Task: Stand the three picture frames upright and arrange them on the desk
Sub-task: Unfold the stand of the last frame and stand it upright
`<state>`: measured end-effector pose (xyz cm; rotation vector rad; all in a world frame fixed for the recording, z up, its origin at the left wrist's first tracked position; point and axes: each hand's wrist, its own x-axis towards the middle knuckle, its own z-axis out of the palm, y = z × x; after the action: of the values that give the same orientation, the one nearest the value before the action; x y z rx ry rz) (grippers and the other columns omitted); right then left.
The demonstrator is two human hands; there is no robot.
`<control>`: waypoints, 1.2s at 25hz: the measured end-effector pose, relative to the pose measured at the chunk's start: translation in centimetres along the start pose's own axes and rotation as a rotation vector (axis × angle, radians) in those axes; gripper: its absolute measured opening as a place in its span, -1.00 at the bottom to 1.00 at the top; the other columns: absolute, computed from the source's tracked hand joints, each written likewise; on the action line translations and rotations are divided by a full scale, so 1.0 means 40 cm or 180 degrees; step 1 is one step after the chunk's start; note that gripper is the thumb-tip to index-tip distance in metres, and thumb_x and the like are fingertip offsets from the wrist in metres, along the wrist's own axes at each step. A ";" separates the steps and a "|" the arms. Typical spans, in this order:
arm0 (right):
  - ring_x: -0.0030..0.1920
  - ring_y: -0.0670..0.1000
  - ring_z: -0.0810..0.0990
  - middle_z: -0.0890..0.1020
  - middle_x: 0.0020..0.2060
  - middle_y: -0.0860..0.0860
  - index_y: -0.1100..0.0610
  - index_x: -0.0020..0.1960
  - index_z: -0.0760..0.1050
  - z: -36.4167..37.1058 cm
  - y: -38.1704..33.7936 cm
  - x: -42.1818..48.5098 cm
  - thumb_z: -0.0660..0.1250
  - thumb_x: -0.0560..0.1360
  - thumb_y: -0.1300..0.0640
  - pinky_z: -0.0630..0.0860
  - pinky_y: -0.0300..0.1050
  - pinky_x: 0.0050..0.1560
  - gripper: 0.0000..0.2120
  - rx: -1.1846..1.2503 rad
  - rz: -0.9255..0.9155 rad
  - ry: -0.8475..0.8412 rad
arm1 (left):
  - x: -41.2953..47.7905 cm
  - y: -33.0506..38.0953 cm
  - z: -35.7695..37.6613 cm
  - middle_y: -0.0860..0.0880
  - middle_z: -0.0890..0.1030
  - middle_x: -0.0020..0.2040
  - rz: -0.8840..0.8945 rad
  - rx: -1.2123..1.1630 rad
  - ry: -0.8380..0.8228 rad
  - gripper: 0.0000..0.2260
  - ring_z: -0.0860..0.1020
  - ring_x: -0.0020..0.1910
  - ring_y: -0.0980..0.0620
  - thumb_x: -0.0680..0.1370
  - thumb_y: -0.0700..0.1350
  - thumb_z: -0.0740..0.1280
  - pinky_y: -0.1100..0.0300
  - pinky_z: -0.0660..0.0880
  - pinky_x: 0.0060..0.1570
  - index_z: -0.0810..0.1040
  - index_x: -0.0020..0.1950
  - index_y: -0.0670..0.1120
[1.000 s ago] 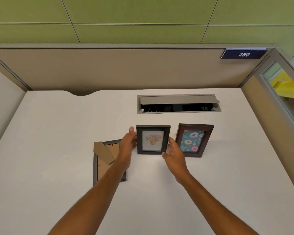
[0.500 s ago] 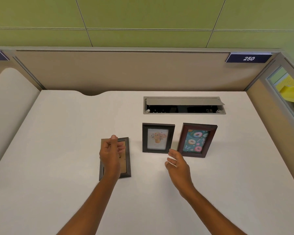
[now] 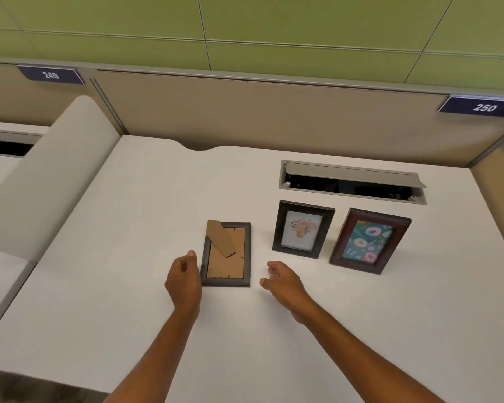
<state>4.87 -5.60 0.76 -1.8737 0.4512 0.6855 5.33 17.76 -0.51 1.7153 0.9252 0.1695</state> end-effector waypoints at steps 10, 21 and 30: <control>0.50 0.13 0.50 0.49 0.56 0.08 0.08 0.62 0.35 0.067 -0.033 0.013 0.43 0.66 0.18 0.51 -0.01 0.38 -0.43 0.0022 0.0004 -0.0057 | 0.009 -0.059 -0.022 -0.15 0.64 -0.26 0.0155 0.1060 -0.0577 -0.69 0.52 -0.26 -0.06 0.71 -0.14 0.29 0.12 0.42 -0.26 0.63 -0.17 -0.24; 0.43 0.17 0.56 0.54 0.48 0.11 0.11 0.59 0.38 0.103 -0.059 0.029 0.42 0.66 0.23 0.59 0.09 0.43 -0.47 0.0327 0.0202 0.0221 | -0.001 -0.064 -0.020 -0.24 0.66 -0.20 0.0119 0.0903 -0.0518 -0.67 0.48 -0.23 -0.05 0.70 -0.10 0.27 0.07 0.38 -0.24 0.58 -0.18 -0.25; 0.16 0.18 0.70 0.69 0.15 0.18 0.17 0.25 0.64 0.080 -0.049 0.053 0.43 0.63 0.28 0.71 0.07 0.24 -0.79 0.0852 0.0303 0.0304 | -0.010 -0.069 -0.038 -0.01 0.75 0.06 -0.0221 0.0127 -0.0553 -0.78 0.69 0.04 -0.10 0.72 0.06 0.35 0.06 0.62 0.03 0.73 0.19 -0.02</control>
<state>6.86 -1.87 -0.16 -1.6442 0.6645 0.5692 2.90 18.83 -2.21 1.7024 0.8626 -0.0437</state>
